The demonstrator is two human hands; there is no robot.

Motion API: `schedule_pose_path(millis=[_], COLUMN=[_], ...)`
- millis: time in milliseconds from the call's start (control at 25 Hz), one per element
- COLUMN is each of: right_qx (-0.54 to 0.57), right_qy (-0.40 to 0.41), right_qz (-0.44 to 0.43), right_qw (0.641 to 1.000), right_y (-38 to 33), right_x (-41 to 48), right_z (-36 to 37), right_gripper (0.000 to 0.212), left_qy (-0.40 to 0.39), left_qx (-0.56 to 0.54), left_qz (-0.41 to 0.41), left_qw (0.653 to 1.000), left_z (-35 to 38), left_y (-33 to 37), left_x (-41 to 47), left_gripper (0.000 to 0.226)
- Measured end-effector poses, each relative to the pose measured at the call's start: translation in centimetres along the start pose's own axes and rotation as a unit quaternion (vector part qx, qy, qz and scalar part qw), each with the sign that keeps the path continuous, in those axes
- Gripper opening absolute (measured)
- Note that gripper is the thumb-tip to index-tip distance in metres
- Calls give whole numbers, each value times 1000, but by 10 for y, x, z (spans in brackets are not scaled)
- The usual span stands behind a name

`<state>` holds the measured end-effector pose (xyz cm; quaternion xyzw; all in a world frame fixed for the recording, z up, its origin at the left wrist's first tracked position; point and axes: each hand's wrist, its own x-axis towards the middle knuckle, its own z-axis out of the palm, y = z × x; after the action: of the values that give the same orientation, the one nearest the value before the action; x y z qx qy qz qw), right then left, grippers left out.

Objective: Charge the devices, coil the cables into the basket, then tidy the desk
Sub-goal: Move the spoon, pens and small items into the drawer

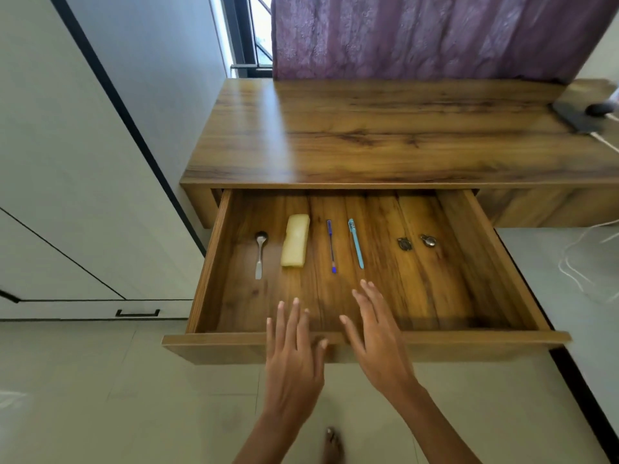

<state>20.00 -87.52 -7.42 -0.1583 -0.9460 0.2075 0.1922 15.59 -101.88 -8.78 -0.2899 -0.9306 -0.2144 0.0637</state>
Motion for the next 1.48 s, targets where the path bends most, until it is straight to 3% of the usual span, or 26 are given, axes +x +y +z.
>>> schedule_pose_path(millis=[160,360,600,1000,1120,1480], right_qx=[-77,-178,-207,-218,-221,-170], right_qy=[-1,-29,-51,-56,-64,-50], right_qz=[-23,-1,27,15,16,12], right_qw=[997,984,977,974,973,984], right_y=[11,27,31,40,44,71], right_x=[-56,-82,-82,-18,7,94], right_z=[9,14,22,27,31,54], right_gripper=[51,66,76,100,105,116], left_qy=[-42,-71,-72,-123,-116,-94], left_qx=[47,86,106,167,177,172], left_qz=[71,70,79,64,66,71], left_qw=[996,991,989,976,975,978], left_z=[15,18,19,23,28,58], left_y=[-2,3,0,-1,-3,-19], left_x=[-28,-36,-36,29,53,143], left_gripper=[57,72,87,105,101,119])
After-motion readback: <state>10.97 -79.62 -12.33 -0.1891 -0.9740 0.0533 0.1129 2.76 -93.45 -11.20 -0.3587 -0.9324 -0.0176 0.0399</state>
